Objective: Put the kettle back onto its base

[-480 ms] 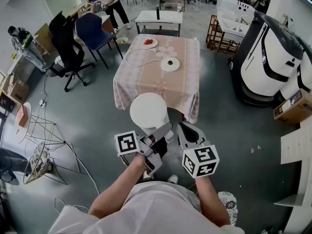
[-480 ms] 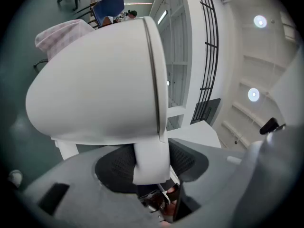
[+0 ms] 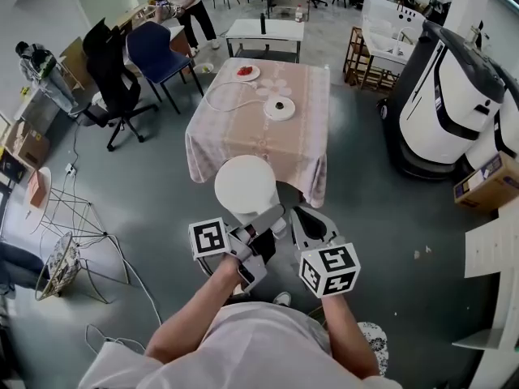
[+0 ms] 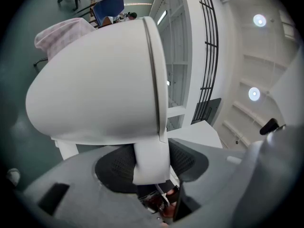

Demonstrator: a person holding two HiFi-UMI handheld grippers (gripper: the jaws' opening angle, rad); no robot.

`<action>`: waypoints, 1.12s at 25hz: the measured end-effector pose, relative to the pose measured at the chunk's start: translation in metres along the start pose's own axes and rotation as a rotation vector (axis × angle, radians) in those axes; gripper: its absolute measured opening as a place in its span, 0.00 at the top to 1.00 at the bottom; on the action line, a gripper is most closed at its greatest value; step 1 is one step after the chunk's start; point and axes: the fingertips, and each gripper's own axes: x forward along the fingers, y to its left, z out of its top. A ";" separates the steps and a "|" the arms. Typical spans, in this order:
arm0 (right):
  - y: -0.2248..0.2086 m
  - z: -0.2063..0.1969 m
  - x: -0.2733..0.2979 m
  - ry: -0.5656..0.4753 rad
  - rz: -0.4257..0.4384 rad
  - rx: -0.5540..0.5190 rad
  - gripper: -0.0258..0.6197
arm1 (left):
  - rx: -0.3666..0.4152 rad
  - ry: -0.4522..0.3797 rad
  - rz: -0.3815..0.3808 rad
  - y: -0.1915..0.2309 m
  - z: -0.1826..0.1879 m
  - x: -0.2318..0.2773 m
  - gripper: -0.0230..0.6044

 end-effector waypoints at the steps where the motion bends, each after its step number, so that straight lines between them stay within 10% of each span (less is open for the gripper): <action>1: -0.003 0.000 -0.002 -0.003 0.000 0.001 0.95 | 0.001 -0.001 0.002 -0.001 -0.002 0.002 0.65; 14: -0.021 -0.008 -0.009 -0.006 -0.009 0.015 0.95 | 0.011 0.013 -0.001 -0.001 -0.009 0.017 0.65; 28: -0.015 0.009 0.080 0.013 -0.070 0.020 0.95 | -0.029 0.056 -0.006 0.026 0.077 0.013 0.65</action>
